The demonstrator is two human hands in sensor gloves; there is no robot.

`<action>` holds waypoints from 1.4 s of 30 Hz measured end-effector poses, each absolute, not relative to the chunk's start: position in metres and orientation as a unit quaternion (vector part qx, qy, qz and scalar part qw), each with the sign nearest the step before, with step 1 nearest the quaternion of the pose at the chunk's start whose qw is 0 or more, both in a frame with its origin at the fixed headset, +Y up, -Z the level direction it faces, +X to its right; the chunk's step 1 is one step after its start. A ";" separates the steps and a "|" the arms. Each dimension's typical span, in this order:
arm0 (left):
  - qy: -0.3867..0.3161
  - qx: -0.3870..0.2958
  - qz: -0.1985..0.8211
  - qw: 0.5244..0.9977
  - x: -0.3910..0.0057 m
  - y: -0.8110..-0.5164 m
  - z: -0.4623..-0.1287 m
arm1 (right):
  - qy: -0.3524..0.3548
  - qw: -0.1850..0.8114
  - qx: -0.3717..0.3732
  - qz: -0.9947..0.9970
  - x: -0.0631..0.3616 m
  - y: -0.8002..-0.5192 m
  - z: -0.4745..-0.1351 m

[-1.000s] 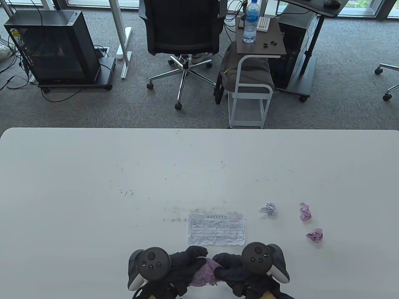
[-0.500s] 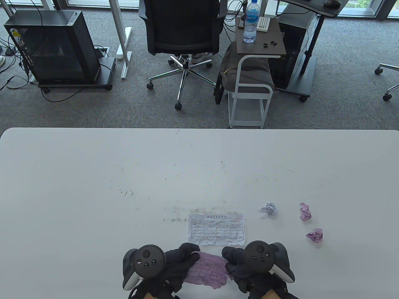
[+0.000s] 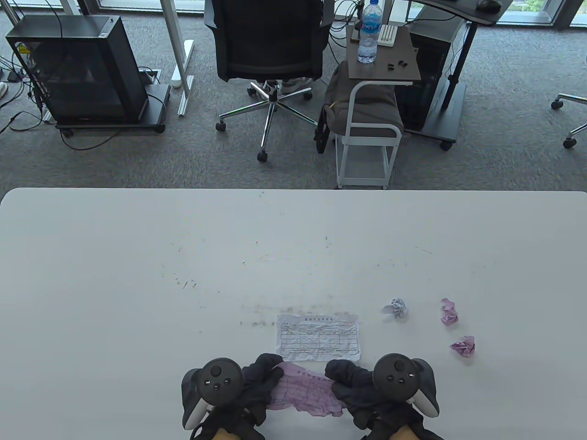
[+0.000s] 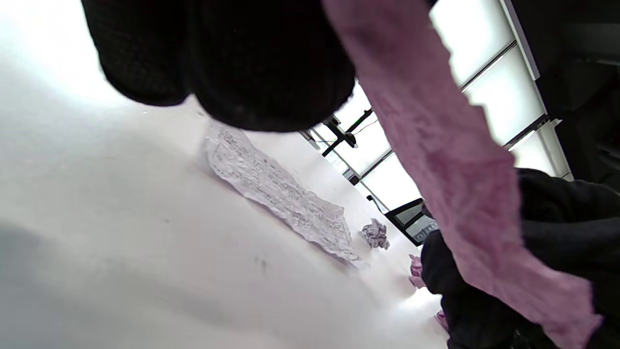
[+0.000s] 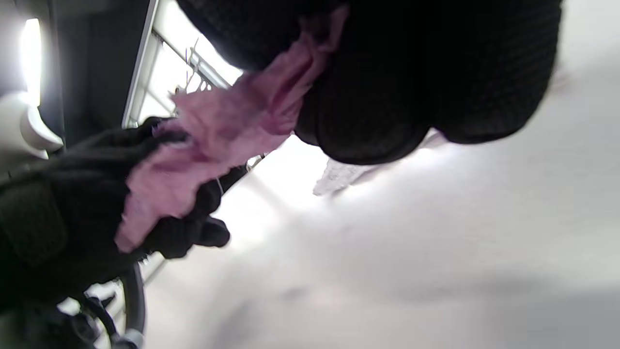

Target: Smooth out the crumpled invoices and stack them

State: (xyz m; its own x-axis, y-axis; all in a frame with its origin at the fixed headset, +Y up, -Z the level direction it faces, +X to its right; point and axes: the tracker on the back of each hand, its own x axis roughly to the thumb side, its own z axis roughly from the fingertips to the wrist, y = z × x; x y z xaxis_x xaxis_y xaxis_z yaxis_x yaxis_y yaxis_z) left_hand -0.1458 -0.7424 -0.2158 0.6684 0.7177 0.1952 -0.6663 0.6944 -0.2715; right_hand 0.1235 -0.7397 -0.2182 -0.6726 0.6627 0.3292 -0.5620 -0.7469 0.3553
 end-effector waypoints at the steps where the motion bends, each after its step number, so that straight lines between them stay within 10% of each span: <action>1: -0.141 -0.103 0.363 0.915 -0.144 -0.746 -0.216 | 0.113 0.299 0.225 0.920 0.121 -0.741 -0.218; 11: -0.176 -0.198 0.142 0.954 -0.120 -0.763 -0.217 | 0.120 0.127 0.208 0.963 0.106 -0.755 -0.215; 17: -0.190 -0.149 0.173 0.955 -0.122 -0.755 -0.215 | 0.119 0.107 0.179 0.971 0.107 -0.756 -0.214; 22: -0.266 -0.253 0.122 0.922 -0.097 -0.764 -0.207 | 0.125 0.121 0.178 0.969 0.106 -0.758 -0.214; 42: -0.171 -0.433 0.053 0.884 -0.104 -0.787 -0.211 | 0.189 0.075 0.128 0.971 0.120 -0.761 -0.220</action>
State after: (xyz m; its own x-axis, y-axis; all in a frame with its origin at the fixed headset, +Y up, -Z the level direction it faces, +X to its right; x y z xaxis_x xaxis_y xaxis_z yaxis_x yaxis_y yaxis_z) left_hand -0.1044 -0.7868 -0.2105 0.9361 0.2420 0.2553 0.0533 0.6198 -0.7829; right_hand 0.1203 -0.7611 -0.2197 -0.9560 0.1933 0.2209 -0.0964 -0.9175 0.3858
